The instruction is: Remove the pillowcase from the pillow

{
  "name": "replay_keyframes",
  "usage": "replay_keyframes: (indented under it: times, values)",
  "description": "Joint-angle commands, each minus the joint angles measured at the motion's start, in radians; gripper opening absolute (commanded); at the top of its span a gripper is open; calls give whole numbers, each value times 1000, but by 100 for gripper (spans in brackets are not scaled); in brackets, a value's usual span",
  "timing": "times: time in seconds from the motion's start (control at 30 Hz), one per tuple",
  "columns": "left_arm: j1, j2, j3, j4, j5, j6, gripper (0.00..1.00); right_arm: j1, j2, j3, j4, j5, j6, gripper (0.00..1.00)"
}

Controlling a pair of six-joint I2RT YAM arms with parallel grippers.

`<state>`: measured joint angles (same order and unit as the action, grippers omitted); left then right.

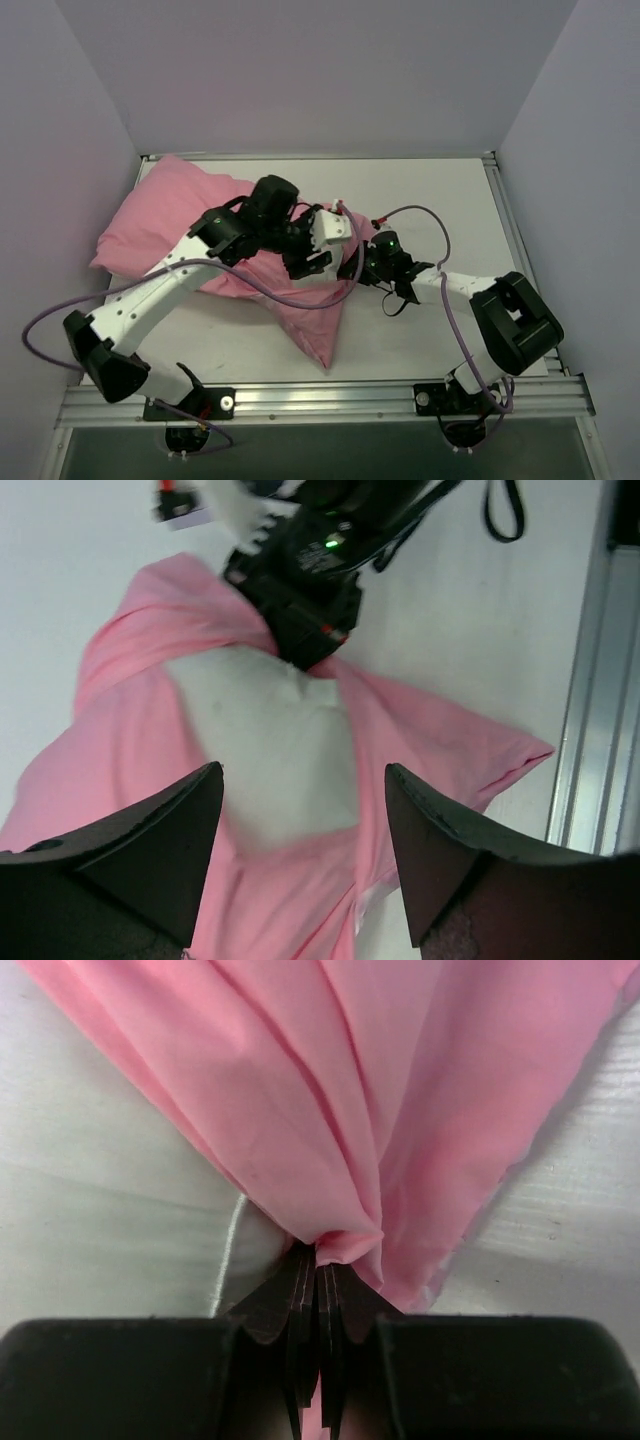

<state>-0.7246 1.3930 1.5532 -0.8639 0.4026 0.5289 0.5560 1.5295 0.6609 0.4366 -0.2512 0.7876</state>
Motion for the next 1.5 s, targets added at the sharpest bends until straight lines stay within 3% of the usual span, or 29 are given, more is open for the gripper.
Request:
replay_keyframes:
  times: [0.0, 0.17, 0.4, 0.57, 0.73, 0.83, 0.93, 0.97, 1.1, 1.13, 1.23, 1.27, 1.37, 1.47]
  values:
    - [-119, 125, -7, -8, -169, 13, 71, -13, -26, -46, 103, -45, 96, 0]
    - [-174, 268, 56, 54, -348, 25, 69, -15, -28, -49, 77, -28, 113, 0]
    - [-168, 354, 1, 175, -522, 40, 69, -21, -78, -76, 80, -11, 150, 0]
    - [-153, 386, -48, 200, -493, 51, 70, -30, -112, -112, 108, -16, 200, 0]
    - [-147, 365, -113, 184, -285, 89, 74, -73, -164, -145, 111, -13, 234, 0]
    - [-134, 405, -127, 194, -323, 94, 73, -76, -183, -136, 91, 1, 223, 0]
    - [-98, 429, -137, 193, -301, 105, 55, -77, -192, -136, 79, 4, 219, 0]
    - [-92, 431, -145, 198, -304, 106, 39, -79, -198, -138, 68, 7, 214, 0]
    - [-79, 423, -174, 203, -306, 109, 2, -100, -190, -126, 68, -17, 171, 0]
    - [-73, 410, -182, 204, -298, 100, 2, -108, -184, -94, 67, -34, 148, 0]
    - [-70, 362, -202, 232, -275, 85, 2, -134, -155, -20, 82, -121, 40, 30]
    - [-70, 350, -217, 241, -274, 71, 2, -142, -144, 35, 70, -128, 15, 45]
    - [-68, 316, -231, 279, -268, 34, 2, -175, -112, 142, 1, -106, -54, 59]
    - [-68, 302, -225, 290, -258, 10, 2, -191, -46, 224, -18, -106, -86, 61]
